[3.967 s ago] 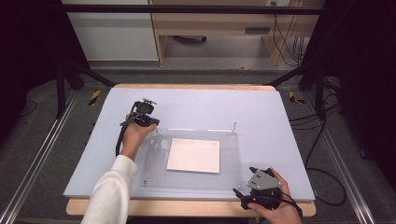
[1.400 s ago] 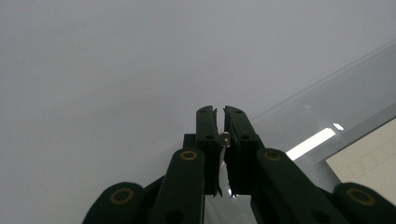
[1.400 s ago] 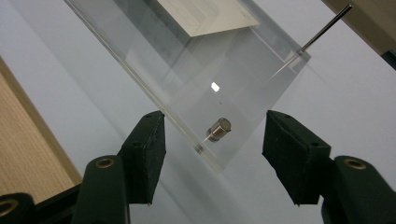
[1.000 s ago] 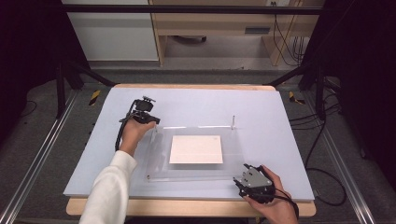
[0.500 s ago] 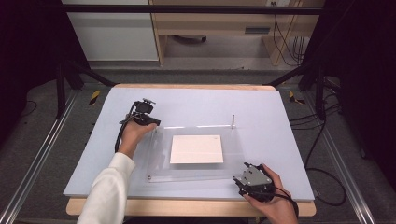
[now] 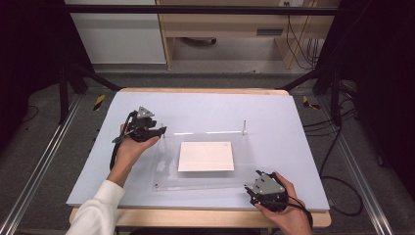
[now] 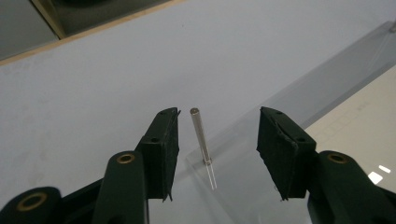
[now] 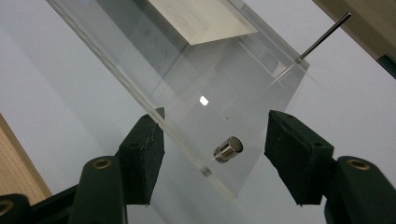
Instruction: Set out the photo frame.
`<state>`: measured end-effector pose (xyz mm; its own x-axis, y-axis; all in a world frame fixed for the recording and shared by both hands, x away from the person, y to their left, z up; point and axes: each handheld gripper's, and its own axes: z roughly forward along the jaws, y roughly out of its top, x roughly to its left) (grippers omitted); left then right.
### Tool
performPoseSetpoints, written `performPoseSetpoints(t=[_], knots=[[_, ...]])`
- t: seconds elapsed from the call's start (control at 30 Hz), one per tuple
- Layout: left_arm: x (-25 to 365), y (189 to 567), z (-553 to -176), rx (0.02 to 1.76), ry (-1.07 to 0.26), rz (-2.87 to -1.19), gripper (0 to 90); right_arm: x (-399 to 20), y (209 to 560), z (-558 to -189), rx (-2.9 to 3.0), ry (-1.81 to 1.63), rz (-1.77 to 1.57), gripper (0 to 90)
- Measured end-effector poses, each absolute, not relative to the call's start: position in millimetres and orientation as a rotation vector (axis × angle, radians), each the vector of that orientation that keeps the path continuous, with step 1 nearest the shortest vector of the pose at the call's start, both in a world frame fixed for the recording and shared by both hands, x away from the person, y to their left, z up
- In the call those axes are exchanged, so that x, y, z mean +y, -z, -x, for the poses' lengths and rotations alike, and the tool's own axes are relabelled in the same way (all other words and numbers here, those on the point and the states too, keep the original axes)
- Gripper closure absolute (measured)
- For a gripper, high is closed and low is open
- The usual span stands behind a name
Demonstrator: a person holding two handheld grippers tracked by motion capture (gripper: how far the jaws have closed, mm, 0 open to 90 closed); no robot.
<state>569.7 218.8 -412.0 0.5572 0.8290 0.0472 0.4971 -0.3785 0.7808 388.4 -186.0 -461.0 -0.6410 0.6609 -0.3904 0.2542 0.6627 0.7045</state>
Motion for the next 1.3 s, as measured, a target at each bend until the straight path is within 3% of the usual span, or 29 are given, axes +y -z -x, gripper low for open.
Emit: performPoseSetpoints(t=[0.3, 0.33, 0.67, 0.8, 1.0, 1.3], knots=[[222.2, 415.9, -515.1, 0.960, -0.591, -1.985, 38.3, -185.7, 460.7, -388.4, 2.231, -0.808, -0.709, 38.4], [220.2, 410.8, -505.8, 0.927, -0.608, -2.013, 33.6, -184.9, 461.2, -388.6, 2.234, -0.800, -0.713, 38.2], [208.0, 392.7, -454.0, 0.815, -0.621, -1.999, 18.4, -185.0, 460.6, -388.2, 2.231, -0.807, -0.718, 38.3], [203.0, 393.1, -439.2, 0.795, -0.618, -2.003, 6.1, -185.0, 460.6, -387.9, 2.234, -0.804, -0.717, 38.3], [197.9, 397.1, -420.0, 0.729, -0.645, -2.028, 6.7, -185.6, 459.8, -387.8, 2.231, -0.816, -0.725, 38.3], [183.1, 421.1, -390.5, 0.589, -0.729, -2.215, 8.7, -186.0, 457.5, -387.8, 2.217, -0.832, -0.744, 38.3]])
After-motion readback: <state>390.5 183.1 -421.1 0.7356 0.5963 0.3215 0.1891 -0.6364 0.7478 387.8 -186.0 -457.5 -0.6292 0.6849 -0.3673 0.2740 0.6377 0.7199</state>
